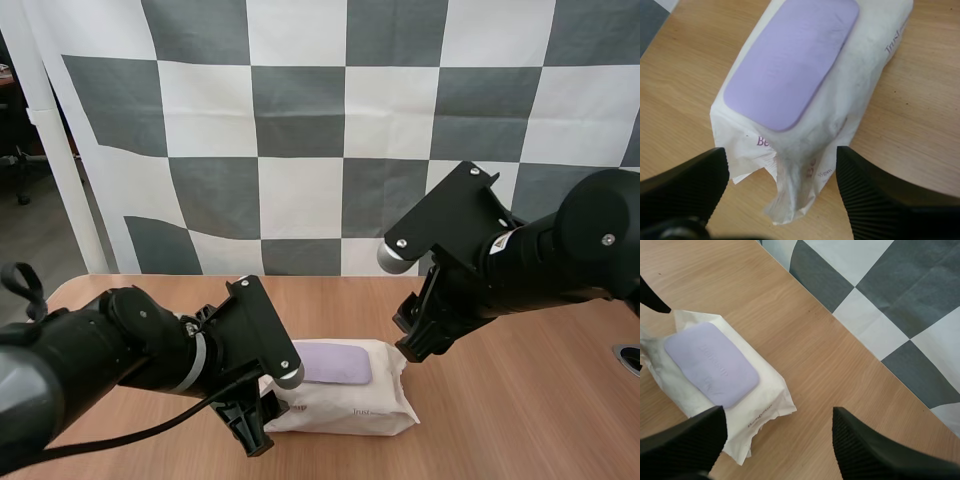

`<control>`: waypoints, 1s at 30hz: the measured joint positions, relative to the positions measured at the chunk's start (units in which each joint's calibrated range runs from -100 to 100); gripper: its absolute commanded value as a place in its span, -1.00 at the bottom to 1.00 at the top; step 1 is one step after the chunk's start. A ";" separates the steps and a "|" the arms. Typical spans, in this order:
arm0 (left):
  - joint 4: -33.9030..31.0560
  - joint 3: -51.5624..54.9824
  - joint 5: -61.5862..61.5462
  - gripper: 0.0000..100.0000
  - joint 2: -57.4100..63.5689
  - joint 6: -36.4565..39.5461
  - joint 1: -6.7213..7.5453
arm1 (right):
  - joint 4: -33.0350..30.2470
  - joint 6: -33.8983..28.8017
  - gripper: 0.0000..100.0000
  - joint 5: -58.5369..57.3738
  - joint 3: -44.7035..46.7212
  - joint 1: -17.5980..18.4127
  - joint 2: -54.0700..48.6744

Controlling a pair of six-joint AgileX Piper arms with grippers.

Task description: Open the wet wipes lid

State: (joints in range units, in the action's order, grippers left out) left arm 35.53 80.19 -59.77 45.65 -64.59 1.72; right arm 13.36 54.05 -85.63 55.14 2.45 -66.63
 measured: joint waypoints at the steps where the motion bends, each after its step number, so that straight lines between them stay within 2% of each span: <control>1: 1.23 0.40 1.03 1.00 -1.50 -0.96 0.00 | 0.00 0.21 1.00 0.00 0.00 0.00 0.17; 9: 10.31 4.99 7.80 1.00 -9.99 -9.71 0.00 | 0.00 0.78 1.00 0.65 0.00 0.00 0.60; 11: 12.51 5.29 8.04 0.48 -10.78 -11.94 0.00 | 0.00 0.78 1.00 0.65 0.00 0.00 0.60; 15: 16.44 5.29 8.40 -0.77 -10.78 -14.98 0.00 | 0.00 0.86 1.00 0.65 0.00 0.00 0.60; 16: 16.74 5.29 8.40 -1.00 -10.78 -15.28 0.00 | 0.00 0.86 1.00 0.65 0.00 0.00 0.60; 24: 30.61 5.29 3.38 -1.00 -10.78 -26.72 0.00 | 2.57 2.22 1.00 -3.31 0.00 0.00 0.60; 28: 32.06 5.29 -0.49 -1.00 -10.78 -27.73 0.00 | 3.20 4.01 1.00 -4.81 0.30 0.00 0.60; 30: 32.06 5.29 -0.62 -1.00 -10.78 -27.73 0.00 | 6.05 8.26 1.00 -7.53 1.54 0.00 0.60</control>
State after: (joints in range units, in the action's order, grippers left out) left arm 67.58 85.48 -60.39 34.87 -92.32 1.72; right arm 19.41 62.31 -93.17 56.68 2.45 -66.03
